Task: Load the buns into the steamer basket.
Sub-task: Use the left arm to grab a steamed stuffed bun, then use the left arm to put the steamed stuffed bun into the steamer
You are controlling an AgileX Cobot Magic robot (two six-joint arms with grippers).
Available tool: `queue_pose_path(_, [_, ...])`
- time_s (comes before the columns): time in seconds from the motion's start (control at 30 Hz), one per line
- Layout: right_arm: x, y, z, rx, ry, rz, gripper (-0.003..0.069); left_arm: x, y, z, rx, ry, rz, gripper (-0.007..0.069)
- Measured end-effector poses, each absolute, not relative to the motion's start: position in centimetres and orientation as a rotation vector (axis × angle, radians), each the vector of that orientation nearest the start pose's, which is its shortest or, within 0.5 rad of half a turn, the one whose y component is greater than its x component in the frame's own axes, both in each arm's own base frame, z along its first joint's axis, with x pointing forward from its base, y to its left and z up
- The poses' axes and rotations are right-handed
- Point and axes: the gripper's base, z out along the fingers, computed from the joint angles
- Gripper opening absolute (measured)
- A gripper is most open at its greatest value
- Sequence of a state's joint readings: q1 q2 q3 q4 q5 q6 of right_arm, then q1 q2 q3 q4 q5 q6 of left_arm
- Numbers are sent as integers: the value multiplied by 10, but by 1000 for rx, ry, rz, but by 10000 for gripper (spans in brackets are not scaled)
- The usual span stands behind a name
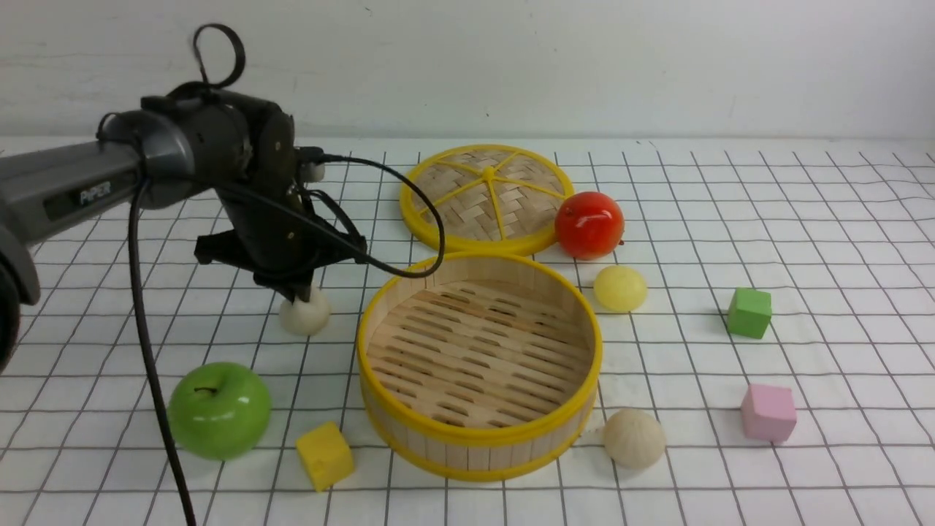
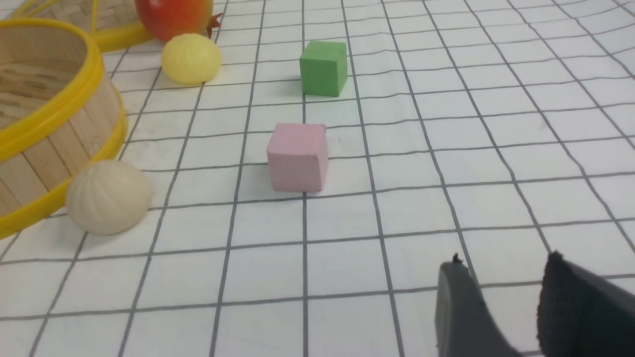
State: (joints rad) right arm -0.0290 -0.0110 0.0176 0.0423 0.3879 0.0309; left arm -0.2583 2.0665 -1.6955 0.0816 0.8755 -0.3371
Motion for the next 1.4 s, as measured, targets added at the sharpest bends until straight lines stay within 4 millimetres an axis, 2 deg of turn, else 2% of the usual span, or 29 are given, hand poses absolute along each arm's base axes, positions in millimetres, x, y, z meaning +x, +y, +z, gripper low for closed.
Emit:
queue_pose_path(0.03, [52,0,173,82,1876,43,241,434,-110,233,-68,2717,-105,-13])
queue_pose_path(0.07, [52,0,173,82,1876,43,241,433,-111,235,-75,2713,-121,-13])
queue_pose_path(0.1, [52,0,173,84,1876,45,241,423,-116,259,-71,2686,-203,-13])
queue_pose_path(0.17, [52,0,173,85,1876,45,241,410,-130,283,-25,2652,-318,-13])
queue_pose_path(0.23, [52,0,173,85,1876,45,241,398,-148,298,46,2628,-415,-13])
queue_pose_path(0.3, [52,0,173,85,1876,45,241,388,-167,305,114,2615,-481,-13])
queue_pose_path(0.37, [52,0,173,85,1876,45,241,383,-179,305,151,2616,-502,-13])
queue_pose_path(0.4, [52,0,173,85,1876,45,241,379,-192,299,185,2624,-506,-13])
queue_pose_path(0.43, [52,0,173,85,1876,45,241,378,-196,294,182,2631,-497,-13])
queue_pose_path(0.7, [52,0,173,85,1876,45,241,397,-197,246,23,2697,-354,16])
queue_pose_path(0.8, [52,0,173,85,1876,45,241,399,-197,236,13,2720,-339,38])
queue_pose_path(0.97, [52,0,173,85,1876,45,241,400,-198,226,-19,2752,-325,130])
queue_pose_path(1.1, [52,0,173,85,1876,45,241,398,-196,232,-18,2753,-316,253])
queue_pose_path(1.13, [52,0,173,85,1876,45,241,396,-195,236,-17,2753,-313,304])
queue_pose_path(1.2, [52,0,173,85,1876,45,241,392,-193,247,-16,2745,-318,356])
queue_pose_path(1.3, [52,0,173,85,1876,45,241,381,-188,272,-13,2725,-330,426])
queue_pose_path(1.4, [52,0,173,85,1876,45,241,367,-181,304,-9,2683,-353,444])
